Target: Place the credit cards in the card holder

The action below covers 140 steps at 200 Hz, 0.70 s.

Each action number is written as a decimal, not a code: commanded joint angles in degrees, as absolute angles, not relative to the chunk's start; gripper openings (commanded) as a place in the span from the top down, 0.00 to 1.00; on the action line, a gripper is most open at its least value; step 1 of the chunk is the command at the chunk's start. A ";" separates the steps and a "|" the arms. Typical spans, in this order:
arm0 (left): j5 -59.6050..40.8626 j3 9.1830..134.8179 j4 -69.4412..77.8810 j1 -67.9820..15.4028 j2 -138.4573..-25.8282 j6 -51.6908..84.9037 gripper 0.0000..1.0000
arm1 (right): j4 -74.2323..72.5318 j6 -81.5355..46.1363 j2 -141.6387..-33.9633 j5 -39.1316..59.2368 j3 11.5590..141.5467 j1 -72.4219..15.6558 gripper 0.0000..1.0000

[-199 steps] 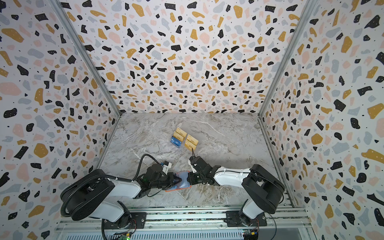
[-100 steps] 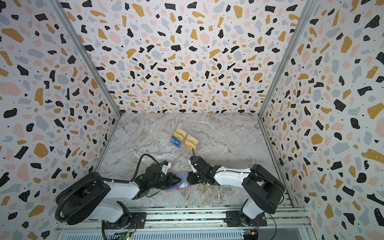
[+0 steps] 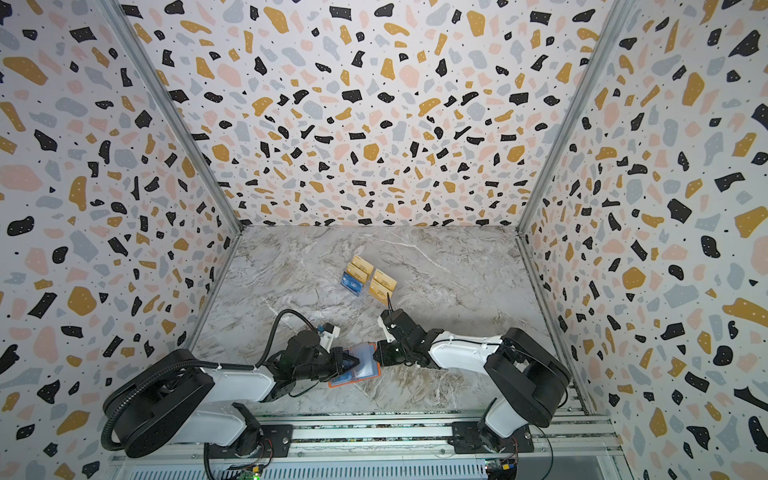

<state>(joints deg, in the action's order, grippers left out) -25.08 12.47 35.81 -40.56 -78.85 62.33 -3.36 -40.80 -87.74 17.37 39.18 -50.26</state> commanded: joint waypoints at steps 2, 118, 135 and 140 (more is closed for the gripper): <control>-26.11 11.94 35.97 -40.25 -77.63 60.91 1.00 | -4.25 -40.00 -88.10 18.49 41.30 -50.76 0.83; -26.63 11.62 35.57 -40.25 -77.49 60.45 1.00 | -9.18 -39.99 -88.89 24.84 39.29 -51.37 0.83; -26.37 11.60 35.17 -40.25 -77.27 60.30 1.00 | -8.61 -39.81 -88.82 24.35 39.37 -50.76 0.83; -26.37 11.60 35.03 -40.20 -77.23 60.29 1.00 | -8.53 -39.81 -88.73 24.35 39.37 -50.56 0.83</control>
